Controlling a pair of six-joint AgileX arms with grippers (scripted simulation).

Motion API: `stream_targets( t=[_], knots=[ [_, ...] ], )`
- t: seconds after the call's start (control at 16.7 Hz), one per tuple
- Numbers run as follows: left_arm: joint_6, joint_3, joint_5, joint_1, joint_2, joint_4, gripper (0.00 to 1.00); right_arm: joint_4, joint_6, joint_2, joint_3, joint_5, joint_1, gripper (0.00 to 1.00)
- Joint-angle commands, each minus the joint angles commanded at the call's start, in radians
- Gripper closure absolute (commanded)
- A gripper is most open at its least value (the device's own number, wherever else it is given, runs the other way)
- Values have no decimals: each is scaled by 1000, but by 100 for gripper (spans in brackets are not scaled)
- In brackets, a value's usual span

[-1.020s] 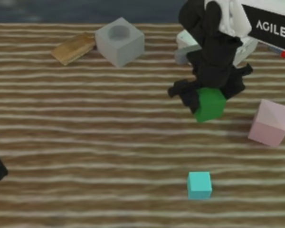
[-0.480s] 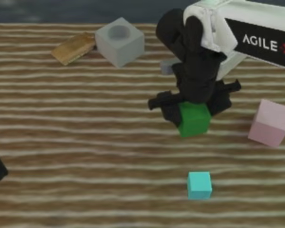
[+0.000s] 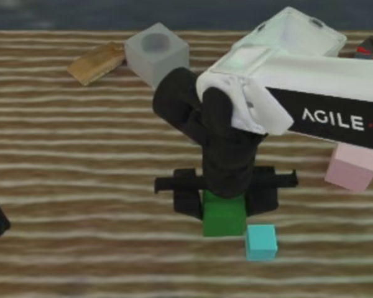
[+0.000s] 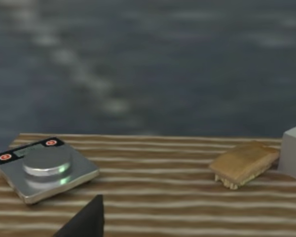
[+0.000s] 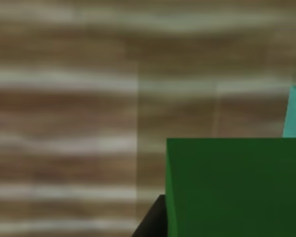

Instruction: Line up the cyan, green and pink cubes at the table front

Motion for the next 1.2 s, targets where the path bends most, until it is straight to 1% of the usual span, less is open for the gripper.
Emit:
stream_targets(
  t=[0.18, 0.48, 0.6, 0.9, 1.02, 1.2],
  knots=[
    [0, 0, 0, 0, 0, 0, 0, 11, 58, -33, -35, 2, 38, 100],
    [0, 0, 0, 0, 0, 0, 0, 13, 57, -28, -35, 0, 34, 100],
    [0, 0, 0, 0, 0, 0, 0, 51, 56, -15, -61, 1, 35, 100],
    [0, 0, 0, 0, 0, 0, 0, 231, 61, 46, -170, 2, 39, 100],
    [0, 0, 0, 0, 0, 0, 0, 259, 62, 59, -190, 2, 40, 100],
    [0, 0, 0, 0, 0, 0, 0, 259, 62, 60, -191, 2, 40, 100]
  ],
)
